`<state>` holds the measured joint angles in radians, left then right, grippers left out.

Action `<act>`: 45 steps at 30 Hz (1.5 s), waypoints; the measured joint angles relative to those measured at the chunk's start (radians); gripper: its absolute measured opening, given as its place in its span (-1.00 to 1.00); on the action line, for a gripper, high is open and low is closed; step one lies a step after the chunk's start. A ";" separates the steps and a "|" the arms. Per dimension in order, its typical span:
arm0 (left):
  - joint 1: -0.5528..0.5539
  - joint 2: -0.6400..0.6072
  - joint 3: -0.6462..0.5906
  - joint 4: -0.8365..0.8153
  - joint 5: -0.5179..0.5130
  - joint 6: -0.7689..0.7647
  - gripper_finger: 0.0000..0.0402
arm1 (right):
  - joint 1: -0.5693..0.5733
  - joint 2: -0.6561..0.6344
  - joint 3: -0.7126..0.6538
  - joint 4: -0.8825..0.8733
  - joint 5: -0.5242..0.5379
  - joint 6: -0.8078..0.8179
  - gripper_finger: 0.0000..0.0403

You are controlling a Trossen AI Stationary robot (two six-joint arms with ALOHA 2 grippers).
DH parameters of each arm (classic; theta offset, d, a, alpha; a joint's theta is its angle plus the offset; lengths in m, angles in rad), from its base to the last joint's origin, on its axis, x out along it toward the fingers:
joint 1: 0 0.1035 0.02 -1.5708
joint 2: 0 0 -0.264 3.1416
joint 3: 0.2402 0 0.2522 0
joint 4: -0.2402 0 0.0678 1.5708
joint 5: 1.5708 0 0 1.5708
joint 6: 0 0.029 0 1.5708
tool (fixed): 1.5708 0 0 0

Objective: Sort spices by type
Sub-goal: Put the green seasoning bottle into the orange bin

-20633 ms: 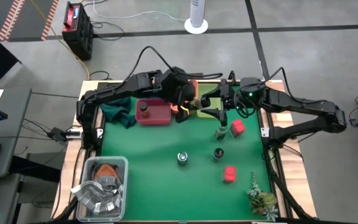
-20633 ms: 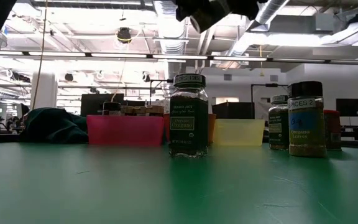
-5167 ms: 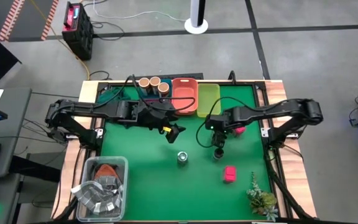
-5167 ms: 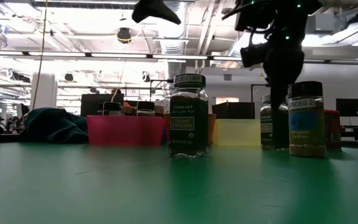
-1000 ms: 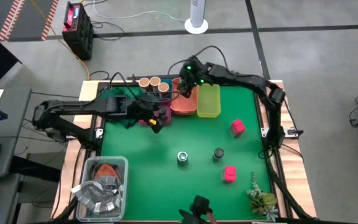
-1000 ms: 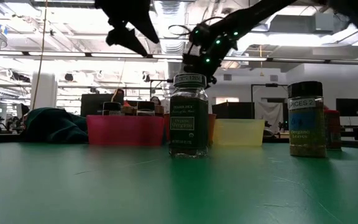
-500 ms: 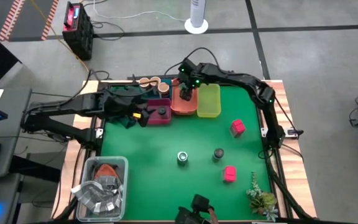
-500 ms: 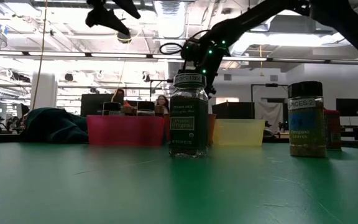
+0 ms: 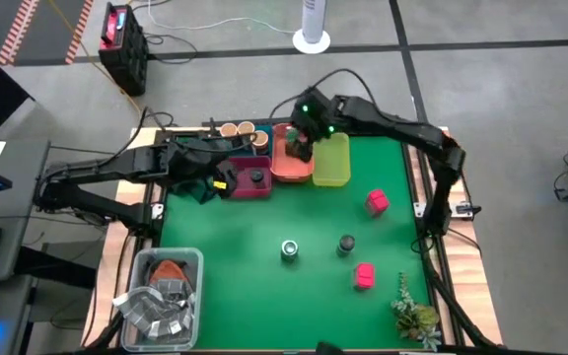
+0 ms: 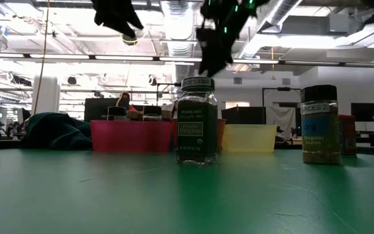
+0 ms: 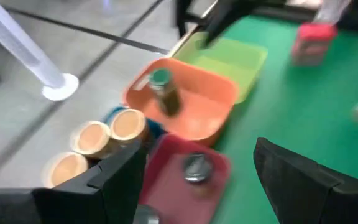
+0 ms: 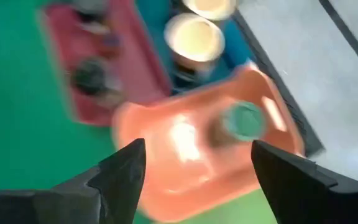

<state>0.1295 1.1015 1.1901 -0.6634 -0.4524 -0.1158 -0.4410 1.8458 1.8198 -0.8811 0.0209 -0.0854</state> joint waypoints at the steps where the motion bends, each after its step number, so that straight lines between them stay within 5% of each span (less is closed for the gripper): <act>1: 0.012 0.000 -0.011 0.004 -0.005 0.035 0.41 | 0.022 -0.021 -0.008 0.007 0.000 0.024 0.57; 7: 0.084 0.012 -0.100 0.044 -0.006 0.116 0.41 | 0.174 -0.105 -0.028 -0.044 0.011 0.235 0.57; 14: 0.100 -0.005 -0.145 0.174 0.079 0.101 0.41 | 0.401 -0.171 -0.087 -0.100 0.177 0.450 0.58; 19: 0.092 -0.014 -0.144 0.285 0.119 0.082 0.41 | 0.535 -0.169 -0.111 -0.090 0.195 0.561 0.58; 28: 0.037 -0.016 -0.063 0.315 0.250 -0.122 0.41 | 0.758 -0.157 -0.205 -0.003 0.374 0.734 0.58; 38: -0.034 -0.011 -0.037 0.302 0.279 -0.431 0.41 | 0.777 -0.156 -0.273 0.057 0.416 0.777 0.66; 45: -0.135 -0.011 -0.037 0.282 0.249 -0.451 0.41 | 0.783 -0.156 -0.273 0.059 0.401 0.797 0.91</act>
<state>-0.0052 1.0908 1.1526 -0.3817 -0.2032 -0.5669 0.3416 1.6894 1.5470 -0.8217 0.4220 0.7113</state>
